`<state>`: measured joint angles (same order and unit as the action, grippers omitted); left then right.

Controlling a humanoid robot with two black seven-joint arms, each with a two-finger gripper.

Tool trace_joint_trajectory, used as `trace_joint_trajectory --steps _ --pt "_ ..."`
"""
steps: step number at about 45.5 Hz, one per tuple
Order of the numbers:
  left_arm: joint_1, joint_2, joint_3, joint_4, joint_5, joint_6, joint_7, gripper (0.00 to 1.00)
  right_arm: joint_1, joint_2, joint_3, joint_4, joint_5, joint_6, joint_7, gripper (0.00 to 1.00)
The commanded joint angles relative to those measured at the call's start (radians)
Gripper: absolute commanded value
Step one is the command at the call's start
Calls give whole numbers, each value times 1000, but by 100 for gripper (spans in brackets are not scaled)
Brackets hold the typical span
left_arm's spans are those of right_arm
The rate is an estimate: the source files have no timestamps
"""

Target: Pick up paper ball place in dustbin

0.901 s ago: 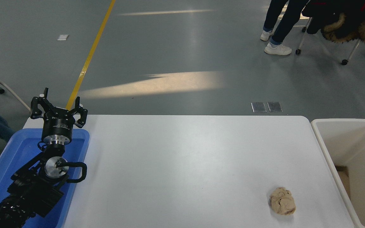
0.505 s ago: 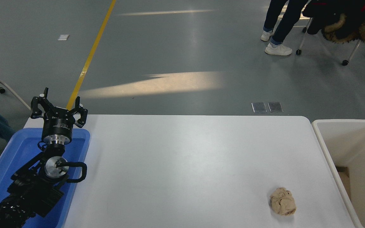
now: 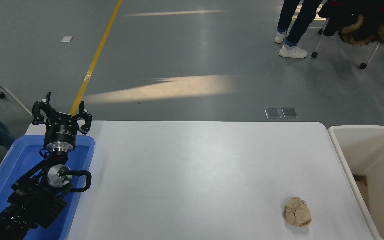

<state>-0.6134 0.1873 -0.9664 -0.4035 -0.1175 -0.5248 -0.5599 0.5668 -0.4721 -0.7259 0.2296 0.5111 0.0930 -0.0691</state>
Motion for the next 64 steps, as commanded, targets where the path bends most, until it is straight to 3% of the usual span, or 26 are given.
trace_joint_trajectory --steps 1,8,15,18,22,25,28,38,54,64 --pt "0 0 0 0 1 0 0 99 255 -186 -3 346 -112 8 9 0" --pt "0 0 2 0 2 0 2 99 569 -350 -38 683 -321 -39 -6 0" --pt "0 0 2 0 2 0 2 99 870 -411 -266 888 -373 -23 -14 0" --pt "0 1 2 0 2 0 2 99 1002 -424 -345 977 -376 -3 -14 37" --pt "0 1 2 0 2 0 2 99 1143 -422 -414 1088 -379 10 -14 51" --pt "0 1 2 0 2 0 2 99 1246 -418 -463 1165 -379 31 -14 75" --pt "0 1 2 0 2 0 2 99 1356 -416 -509 1244 -379 56 -14 85" --pt "1 1 2 0 1 0 2 99 1734 -375 -679 1439 -381 238 -14 97" --pt "3 1 0 0 -1 0 0 99 2249 -74 -807 1513 -350 678 -3 99" --pt "3 1 0 0 -1 0 0 99 2337 29 -797 1516 -295 692 -3 99"
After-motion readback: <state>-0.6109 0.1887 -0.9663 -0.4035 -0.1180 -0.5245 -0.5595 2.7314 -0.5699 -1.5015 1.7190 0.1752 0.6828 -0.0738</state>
